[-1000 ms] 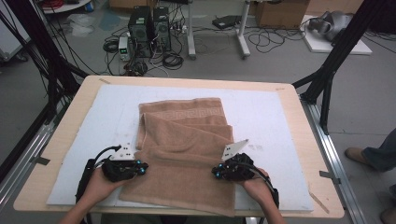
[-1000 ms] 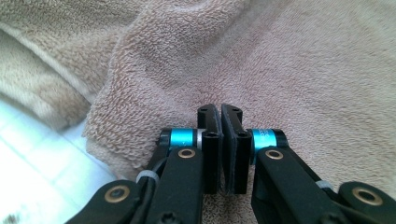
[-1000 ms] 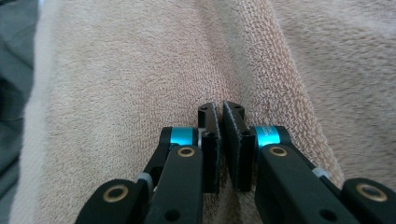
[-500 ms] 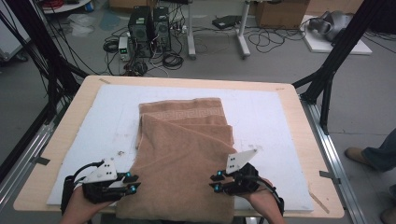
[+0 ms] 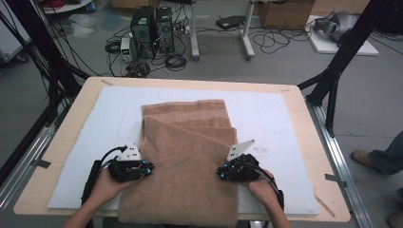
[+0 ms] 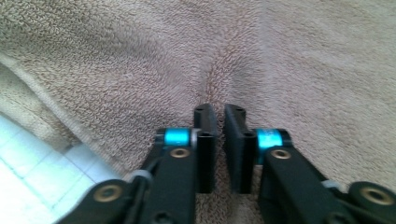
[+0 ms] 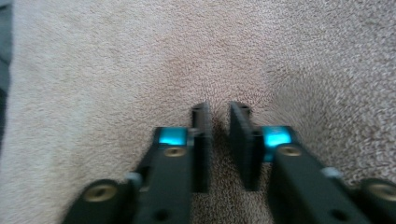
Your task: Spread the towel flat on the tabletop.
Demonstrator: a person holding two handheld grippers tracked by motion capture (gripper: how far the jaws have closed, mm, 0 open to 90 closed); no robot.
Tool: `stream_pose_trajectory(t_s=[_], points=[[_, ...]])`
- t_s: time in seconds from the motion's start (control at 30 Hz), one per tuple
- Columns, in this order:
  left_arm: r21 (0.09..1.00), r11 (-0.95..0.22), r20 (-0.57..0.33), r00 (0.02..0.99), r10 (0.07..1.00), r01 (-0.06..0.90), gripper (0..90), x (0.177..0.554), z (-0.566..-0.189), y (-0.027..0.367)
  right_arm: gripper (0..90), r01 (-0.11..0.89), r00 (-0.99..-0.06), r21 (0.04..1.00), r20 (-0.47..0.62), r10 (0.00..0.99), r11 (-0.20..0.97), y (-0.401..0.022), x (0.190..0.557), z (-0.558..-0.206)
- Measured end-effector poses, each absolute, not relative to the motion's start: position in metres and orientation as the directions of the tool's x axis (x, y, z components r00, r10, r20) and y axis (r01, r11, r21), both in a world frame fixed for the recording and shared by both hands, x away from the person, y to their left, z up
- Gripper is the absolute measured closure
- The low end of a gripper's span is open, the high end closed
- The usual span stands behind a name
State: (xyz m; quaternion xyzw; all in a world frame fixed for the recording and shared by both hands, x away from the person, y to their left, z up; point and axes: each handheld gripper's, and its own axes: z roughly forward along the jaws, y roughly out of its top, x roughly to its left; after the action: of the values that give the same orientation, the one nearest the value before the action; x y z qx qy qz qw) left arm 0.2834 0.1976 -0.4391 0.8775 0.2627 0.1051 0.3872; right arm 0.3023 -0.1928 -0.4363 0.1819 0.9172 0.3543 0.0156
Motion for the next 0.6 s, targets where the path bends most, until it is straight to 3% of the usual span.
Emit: stream_pose_trajectory(t_s=[0.43, 0.6], points=[[0.77, -0.537, -0.037, 0.865, 0.501, 0.344, 84.5, 0.225, -0.428, 0.222, 83.6, 0.223, -0.973, 0.666, 0.109, 0.203, 0.712, -0.181, 0.259, -0.424], [0.796, -0.511, -0.023, 0.861, 0.508, 0.323, 72.1, 0.23, -0.413, 0.221, 74.4, 0.231, -0.966, 0.718, 0.089, 0.243, 0.657, -0.19, 0.26, -0.409]])
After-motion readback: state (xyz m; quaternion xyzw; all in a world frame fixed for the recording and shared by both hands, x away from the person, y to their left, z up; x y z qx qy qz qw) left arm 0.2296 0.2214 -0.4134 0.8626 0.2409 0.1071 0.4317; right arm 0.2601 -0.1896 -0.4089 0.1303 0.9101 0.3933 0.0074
